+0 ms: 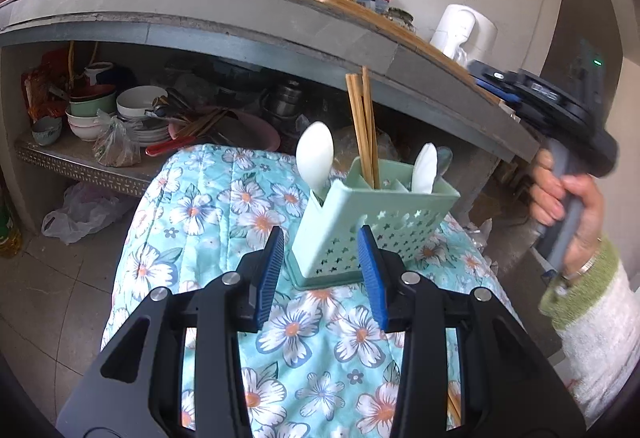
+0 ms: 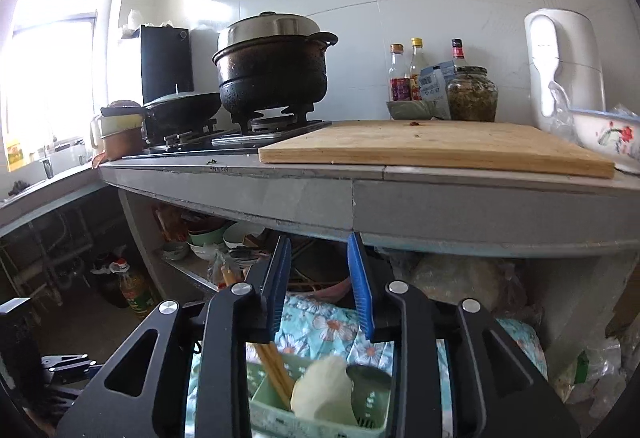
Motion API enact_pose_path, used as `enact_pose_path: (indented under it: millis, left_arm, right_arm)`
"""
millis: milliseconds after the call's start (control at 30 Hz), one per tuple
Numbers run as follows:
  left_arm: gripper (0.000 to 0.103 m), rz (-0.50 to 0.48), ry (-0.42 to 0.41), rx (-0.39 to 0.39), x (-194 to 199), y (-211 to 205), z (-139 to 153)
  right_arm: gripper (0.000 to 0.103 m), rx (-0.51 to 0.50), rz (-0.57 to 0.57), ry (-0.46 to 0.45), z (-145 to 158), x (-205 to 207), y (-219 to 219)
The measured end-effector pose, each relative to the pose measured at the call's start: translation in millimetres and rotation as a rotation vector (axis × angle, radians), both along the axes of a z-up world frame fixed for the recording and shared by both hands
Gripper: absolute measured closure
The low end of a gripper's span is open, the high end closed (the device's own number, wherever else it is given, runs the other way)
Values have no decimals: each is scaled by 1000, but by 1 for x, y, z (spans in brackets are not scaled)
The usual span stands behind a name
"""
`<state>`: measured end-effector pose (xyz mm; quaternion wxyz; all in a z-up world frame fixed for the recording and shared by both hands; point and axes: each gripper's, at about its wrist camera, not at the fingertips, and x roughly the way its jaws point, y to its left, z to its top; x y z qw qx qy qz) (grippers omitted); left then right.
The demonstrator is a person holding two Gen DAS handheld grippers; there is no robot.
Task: Organize utensils
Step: 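Move both open tools down to the remaining chopsticks on the quilt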
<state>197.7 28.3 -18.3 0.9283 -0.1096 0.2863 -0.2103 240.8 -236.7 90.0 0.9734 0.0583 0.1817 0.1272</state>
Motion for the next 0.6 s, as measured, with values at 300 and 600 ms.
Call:
enact_pose_path:
  millis: [300,600]
  left_arm:
    - [66,-64,186,137,-8,-36,-48]
    - [66,-83,358,290,-15,-70,-104]
  right_arm:
    - [71,288,40,550,-128,-66,-39]
    - [71,397,46,771,-225,-101,-16]
